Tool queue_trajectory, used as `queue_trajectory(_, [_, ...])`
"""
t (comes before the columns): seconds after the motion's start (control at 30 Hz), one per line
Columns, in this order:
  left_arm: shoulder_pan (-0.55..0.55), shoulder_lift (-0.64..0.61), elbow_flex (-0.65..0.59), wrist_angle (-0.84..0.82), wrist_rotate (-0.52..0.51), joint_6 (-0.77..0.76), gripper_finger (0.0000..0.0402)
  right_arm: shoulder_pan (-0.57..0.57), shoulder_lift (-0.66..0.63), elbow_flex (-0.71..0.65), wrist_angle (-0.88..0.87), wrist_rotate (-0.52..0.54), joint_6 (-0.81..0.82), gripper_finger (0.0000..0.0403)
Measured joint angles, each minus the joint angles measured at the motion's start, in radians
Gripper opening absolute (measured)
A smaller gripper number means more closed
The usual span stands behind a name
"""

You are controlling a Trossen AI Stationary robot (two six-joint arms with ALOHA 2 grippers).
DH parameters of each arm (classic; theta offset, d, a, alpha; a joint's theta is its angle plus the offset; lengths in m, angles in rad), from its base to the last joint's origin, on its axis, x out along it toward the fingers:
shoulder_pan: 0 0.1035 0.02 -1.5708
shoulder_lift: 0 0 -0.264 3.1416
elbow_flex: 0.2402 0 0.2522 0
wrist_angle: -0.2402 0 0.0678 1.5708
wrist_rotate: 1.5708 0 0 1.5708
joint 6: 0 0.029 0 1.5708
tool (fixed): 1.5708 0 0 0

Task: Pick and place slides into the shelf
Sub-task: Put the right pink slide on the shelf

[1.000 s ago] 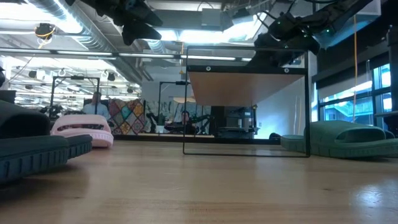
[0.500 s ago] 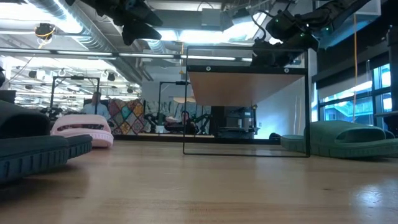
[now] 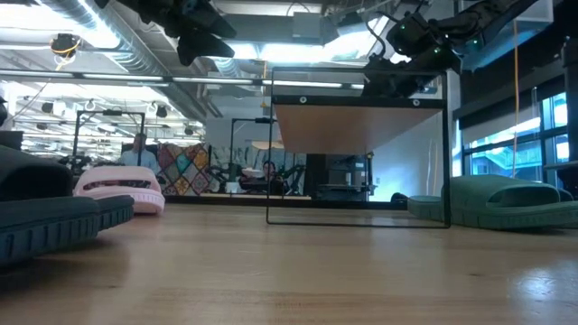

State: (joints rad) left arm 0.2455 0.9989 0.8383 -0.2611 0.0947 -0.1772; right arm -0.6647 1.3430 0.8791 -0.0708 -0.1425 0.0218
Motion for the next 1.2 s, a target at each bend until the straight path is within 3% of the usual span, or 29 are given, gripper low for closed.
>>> queue_trajectory(0.5, [0.000, 0.000, 0.000, 0.000, 0.000, -0.005, 0.0197, 0.000, 0.000, 0.000, 0.035, 0.044, 0.015, 0.0283])
queue_trajectory(0.67, [0.000, 0.000, 0.000, 0.000, 0.000, -0.007, 0.0197, -0.001, 0.000, 0.001, 0.106, -0.070, 0.064, 0.0283])
queue_trajectory(0.9, [0.000, 0.000, 0.000, -0.001, 0.000, -0.032, 0.0197, -0.001, -0.040, 0.007, 0.097, -0.107, 0.080, 0.0283])
queue_trajectory(1.1, [0.000, 0.000, 0.000, 0.000, 0.000, -0.034, 0.0197, 0.035, -0.148, 0.009, 0.074, -0.308, 0.079, 0.0283])
queue_trajectory(1.2, [0.000, 0.000, 0.000, 0.000, 0.000, -0.034, 0.0197, 0.066, -0.223, 0.009, -0.036, -0.355, 0.069, 0.0283])
